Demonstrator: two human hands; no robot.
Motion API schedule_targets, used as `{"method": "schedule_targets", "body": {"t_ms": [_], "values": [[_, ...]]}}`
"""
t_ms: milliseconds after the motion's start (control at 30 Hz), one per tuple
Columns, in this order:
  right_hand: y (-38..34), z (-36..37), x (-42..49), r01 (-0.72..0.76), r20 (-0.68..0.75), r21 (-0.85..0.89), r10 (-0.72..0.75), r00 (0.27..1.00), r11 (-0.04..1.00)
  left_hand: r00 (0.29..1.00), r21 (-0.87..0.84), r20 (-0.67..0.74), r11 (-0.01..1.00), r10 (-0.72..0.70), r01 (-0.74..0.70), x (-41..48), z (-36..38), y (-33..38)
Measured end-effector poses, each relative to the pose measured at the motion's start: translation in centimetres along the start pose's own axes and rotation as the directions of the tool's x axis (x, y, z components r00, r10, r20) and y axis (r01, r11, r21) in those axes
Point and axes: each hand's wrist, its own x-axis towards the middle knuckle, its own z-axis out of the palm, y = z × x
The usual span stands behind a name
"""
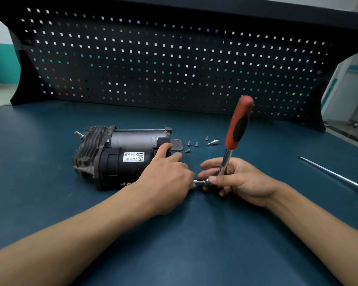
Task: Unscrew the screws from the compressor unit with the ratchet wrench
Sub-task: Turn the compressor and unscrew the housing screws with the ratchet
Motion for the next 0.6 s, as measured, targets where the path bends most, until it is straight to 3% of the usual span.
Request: {"method": "schedule_targets", "body": {"t_ms": [233,500,600], "values": [[-0.25,0.03,0.07,-0.035,-0.011,0.014,0.036,0.999,0.999,0.999,0.031,-0.028,0.999,-0.036,0.037,-0.13,-0.1,0.54],[-0.73,0.41,0.55,-0.128,-0.138,0.067,0.136,0.981,0.99,0.998,-0.015,-0.005,0.998,-0.059,0.059,0.28,-0.56,0.37],[-0.87,0.19,0.35,-0.137,-0.108,0.1,0.148,0.983,0.986,0.998,-0.011,-0.005,0.998,-0.062,0.062,0.26,-0.68,0.37]]}}
